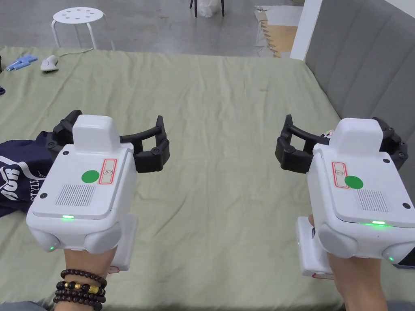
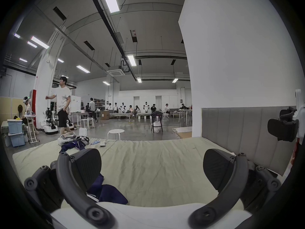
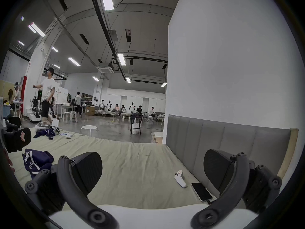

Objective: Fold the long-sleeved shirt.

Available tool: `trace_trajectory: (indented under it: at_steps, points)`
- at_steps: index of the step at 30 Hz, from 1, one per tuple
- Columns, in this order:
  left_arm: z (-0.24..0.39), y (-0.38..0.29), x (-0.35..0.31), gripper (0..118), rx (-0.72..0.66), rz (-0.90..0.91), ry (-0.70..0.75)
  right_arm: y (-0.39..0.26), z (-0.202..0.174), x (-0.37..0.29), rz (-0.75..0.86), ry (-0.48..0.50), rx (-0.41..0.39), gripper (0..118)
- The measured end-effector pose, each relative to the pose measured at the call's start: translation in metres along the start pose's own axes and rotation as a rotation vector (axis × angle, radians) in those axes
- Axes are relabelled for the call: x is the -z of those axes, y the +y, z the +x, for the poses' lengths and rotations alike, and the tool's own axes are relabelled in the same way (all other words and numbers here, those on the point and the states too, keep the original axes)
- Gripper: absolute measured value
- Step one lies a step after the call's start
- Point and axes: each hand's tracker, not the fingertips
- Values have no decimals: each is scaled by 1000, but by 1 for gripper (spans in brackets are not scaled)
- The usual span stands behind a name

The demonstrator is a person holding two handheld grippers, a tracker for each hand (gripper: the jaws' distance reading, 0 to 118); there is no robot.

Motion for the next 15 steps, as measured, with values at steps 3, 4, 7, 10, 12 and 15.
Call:
trace_trajectory:
  at_steps: [3,4,7,10,12,15]
  points:
    - [1,-1,0,111,9,-4,1,2,0,0,-17,10,10,118]
    - [1,-1,0,111,11,-6,-1,2,0,0,-18,10,14,118]
    - [1,-1,0,111,10,-7,-5,0,0,1,-18,8,17,118]
    - [1,-1,0,111,16,-10,-20,0,-1,2,-21,8,7,118]
    - [1,-1,0,111,27,-11,-24,0,-1,2,-28,13,8,118]
    - [3,-1,0,111,36,-8,-21,0,0,3,-31,13,21,118]
